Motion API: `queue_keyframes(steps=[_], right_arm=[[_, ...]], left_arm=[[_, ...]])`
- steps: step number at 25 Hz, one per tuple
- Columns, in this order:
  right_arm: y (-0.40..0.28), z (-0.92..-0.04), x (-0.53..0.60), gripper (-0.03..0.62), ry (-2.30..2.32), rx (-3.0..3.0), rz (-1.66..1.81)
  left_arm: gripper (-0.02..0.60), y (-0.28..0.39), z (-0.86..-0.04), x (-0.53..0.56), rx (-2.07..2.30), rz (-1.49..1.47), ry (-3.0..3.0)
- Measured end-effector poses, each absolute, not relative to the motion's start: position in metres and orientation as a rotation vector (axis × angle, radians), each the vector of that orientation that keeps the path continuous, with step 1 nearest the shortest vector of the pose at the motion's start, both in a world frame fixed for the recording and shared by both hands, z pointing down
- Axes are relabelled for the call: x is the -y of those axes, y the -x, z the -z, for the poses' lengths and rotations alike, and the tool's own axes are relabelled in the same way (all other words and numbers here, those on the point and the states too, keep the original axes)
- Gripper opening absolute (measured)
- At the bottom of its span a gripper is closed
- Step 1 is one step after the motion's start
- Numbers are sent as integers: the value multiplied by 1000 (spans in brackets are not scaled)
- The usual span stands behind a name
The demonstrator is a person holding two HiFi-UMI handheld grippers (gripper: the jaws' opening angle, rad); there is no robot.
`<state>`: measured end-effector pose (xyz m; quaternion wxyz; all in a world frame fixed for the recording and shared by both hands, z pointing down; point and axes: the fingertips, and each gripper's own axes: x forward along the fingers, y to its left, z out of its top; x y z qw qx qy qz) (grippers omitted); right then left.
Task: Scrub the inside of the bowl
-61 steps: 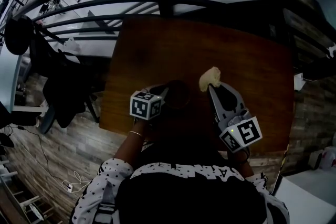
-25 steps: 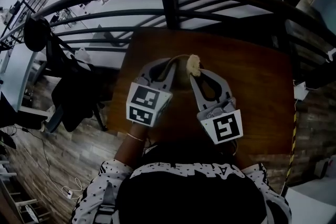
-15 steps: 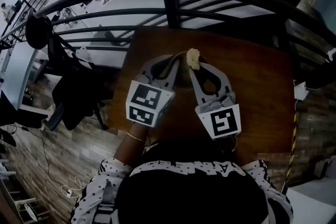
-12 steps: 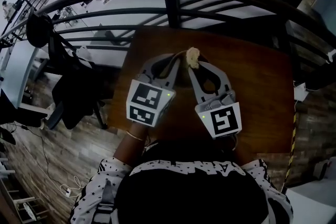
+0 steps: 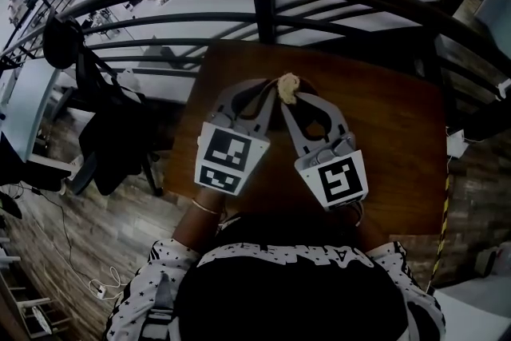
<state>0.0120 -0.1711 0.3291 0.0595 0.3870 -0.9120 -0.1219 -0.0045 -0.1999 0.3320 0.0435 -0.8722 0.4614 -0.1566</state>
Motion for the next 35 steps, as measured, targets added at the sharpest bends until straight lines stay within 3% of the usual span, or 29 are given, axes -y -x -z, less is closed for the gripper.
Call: queue_keyframes(steps=[20,35], right_arm=[[6,-346,153,57,-924,2866,119],[10,-346,137,57,-798,2876,146]], left_arm=[[23,15,-324,199,-1451,403,2658],[23,15,-324,192,-1448,381,2680]])
